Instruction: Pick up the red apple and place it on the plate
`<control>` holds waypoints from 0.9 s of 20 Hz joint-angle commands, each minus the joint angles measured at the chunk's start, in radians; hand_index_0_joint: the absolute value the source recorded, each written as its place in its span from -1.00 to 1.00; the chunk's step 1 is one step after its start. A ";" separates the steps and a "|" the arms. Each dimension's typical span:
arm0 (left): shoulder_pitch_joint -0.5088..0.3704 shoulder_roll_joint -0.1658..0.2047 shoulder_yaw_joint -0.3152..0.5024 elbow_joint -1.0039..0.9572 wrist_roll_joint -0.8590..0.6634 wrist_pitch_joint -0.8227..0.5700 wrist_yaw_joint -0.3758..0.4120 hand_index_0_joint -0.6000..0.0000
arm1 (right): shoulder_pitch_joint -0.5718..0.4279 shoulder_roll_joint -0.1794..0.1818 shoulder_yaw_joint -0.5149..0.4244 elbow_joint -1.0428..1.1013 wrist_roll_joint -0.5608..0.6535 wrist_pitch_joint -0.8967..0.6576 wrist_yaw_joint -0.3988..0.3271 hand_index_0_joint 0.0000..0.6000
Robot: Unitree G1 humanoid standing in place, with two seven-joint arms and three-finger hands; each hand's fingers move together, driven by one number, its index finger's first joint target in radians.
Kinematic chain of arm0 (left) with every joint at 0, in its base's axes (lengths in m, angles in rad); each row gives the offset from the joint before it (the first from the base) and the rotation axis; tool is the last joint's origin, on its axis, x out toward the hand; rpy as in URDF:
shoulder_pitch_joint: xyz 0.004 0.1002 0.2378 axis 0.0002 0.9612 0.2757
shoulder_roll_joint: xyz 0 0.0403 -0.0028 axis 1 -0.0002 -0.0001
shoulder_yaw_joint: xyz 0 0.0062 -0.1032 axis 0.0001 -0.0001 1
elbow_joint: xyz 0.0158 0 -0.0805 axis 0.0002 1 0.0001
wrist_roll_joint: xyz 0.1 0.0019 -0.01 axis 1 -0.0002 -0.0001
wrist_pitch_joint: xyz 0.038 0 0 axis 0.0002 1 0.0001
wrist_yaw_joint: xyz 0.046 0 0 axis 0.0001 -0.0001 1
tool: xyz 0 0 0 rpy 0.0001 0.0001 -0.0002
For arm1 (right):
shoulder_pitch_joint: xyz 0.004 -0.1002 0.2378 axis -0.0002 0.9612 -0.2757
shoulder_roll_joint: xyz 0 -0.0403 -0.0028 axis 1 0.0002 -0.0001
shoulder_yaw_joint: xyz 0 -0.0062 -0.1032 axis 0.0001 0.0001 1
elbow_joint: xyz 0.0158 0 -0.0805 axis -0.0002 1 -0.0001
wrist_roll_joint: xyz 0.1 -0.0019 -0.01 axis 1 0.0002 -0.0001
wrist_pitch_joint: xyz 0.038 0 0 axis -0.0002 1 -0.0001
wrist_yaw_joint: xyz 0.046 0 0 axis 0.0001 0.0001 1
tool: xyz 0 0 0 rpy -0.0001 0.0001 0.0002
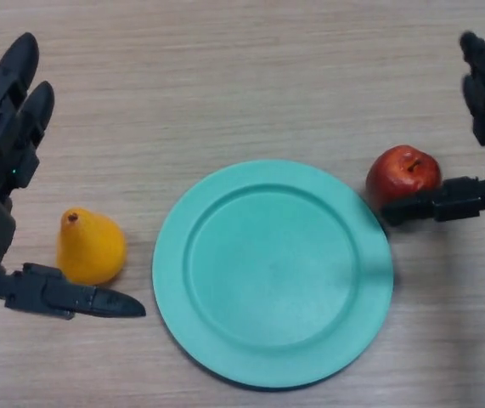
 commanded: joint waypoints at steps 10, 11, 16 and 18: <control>0.016 0.011 0.097 -0.050 -0.047 -0.173 0.015 1.00 | -0.159 0.000 0.015 0.254 -0.205 -0.133 -0.112 1.00; 0.015 0.011 0.098 -0.048 -0.049 -0.175 0.014 1.00 | -0.162 0.002 0.013 0.246 -0.199 -0.126 -0.121 1.00; 0.020 0.010 0.099 -0.048 -0.051 -0.178 0.014 1.00 | -0.123 0.026 0.010 0.095 -0.116 -0.130 -0.122 1.00; 0.017 0.010 0.098 -0.044 -0.048 -0.179 0.012 1.00 | -0.054 0.069 0.040 -0.080 -0.045 -0.043 -0.087 1.00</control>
